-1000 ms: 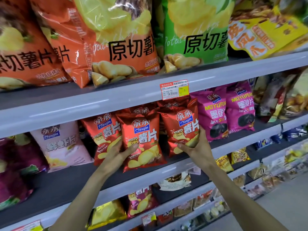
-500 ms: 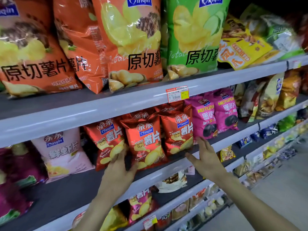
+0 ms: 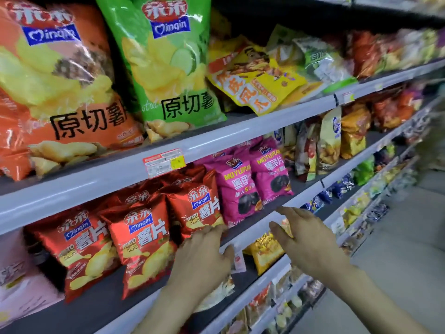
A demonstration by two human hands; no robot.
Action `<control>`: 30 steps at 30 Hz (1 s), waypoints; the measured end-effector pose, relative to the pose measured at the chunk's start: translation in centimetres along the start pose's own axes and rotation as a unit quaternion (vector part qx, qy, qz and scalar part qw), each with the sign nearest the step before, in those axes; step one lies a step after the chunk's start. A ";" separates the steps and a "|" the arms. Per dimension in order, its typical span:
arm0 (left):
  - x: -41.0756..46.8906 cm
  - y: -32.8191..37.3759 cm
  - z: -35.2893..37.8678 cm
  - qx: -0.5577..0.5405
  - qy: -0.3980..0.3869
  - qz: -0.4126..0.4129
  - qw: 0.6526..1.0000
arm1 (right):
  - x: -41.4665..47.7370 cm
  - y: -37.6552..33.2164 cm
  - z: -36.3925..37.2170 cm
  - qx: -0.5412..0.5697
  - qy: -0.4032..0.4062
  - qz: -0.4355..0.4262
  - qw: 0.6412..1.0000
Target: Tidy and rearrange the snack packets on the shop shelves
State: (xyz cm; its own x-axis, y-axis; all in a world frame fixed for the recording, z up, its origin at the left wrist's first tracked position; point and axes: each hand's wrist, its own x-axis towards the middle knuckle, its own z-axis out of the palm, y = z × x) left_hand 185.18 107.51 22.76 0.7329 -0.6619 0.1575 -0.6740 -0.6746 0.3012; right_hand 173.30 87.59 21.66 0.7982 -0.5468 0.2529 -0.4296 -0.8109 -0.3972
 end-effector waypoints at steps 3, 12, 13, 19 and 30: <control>4.8 5.4 0.3 0.009 -0.008 0.035 0.999 | 2.4 4.5 -3.4 -0.009 0.004 0.017 1.000; 17.5 22.2 3.4 -0.006 -0.038 0.149 0.988 | 8.3 19.9 -11.9 -0.052 0.029 0.123 0.991; 18.6 23.9 3.8 -0.005 -0.030 0.164 0.986 | 8.8 21.0 -13.1 -0.063 0.042 0.134 0.988; 25.2 33.4 6.4 -0.031 -0.018 0.216 0.976 | 12.3 27.2 -18.2 -0.096 0.108 0.185 0.972; 40.1 47.8 11.6 -0.075 -0.020 0.297 0.952 | 20.2 38.3 -23.7 -0.150 0.143 0.263 0.942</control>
State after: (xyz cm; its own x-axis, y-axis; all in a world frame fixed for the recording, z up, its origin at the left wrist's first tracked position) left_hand 181.33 44.93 32.60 0.2216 -0.9255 0.3073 -0.9448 -0.1258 0.3025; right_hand 162.93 40.57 32.44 0.3129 -0.8886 0.3354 -0.8682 -0.4108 -0.2784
